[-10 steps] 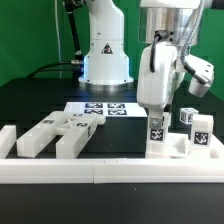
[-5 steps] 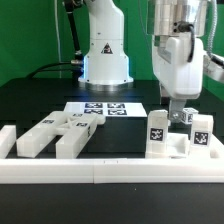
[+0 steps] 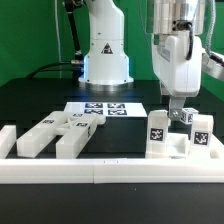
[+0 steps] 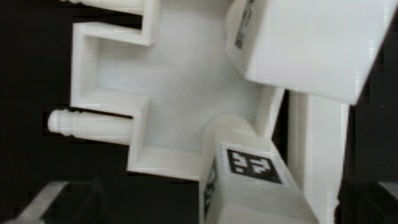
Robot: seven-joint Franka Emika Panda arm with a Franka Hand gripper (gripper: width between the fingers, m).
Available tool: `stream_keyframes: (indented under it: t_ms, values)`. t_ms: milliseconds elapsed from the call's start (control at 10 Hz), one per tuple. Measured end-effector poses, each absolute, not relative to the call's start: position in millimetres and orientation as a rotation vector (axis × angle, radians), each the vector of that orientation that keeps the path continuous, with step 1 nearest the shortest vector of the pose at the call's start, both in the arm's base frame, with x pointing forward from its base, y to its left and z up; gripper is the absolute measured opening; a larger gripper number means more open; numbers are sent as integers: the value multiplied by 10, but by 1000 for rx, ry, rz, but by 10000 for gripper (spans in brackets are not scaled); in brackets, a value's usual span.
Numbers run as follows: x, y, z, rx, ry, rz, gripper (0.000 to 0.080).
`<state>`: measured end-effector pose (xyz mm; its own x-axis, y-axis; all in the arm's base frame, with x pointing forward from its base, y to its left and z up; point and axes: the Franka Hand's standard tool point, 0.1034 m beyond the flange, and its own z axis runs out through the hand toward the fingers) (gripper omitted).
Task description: Assemble chair
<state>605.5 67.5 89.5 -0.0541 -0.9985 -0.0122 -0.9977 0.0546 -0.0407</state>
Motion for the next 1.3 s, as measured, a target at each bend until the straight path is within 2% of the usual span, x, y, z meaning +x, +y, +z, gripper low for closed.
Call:
stream_keyframes:
  t_ms: [300, 600, 800, 1100, 1300]
  values:
    - [6051, 673, 887, -2139, 2252, -33, 649]
    - [5959, 703, 1022, -2272, 2091, -28, 649]
    - [5957, 696, 996, -2290, 2079, -28, 649]
    - [5956, 691, 996, -2512, 1813, -39, 649]
    - [5961, 700, 1021, -2763, 1435, -53, 649]
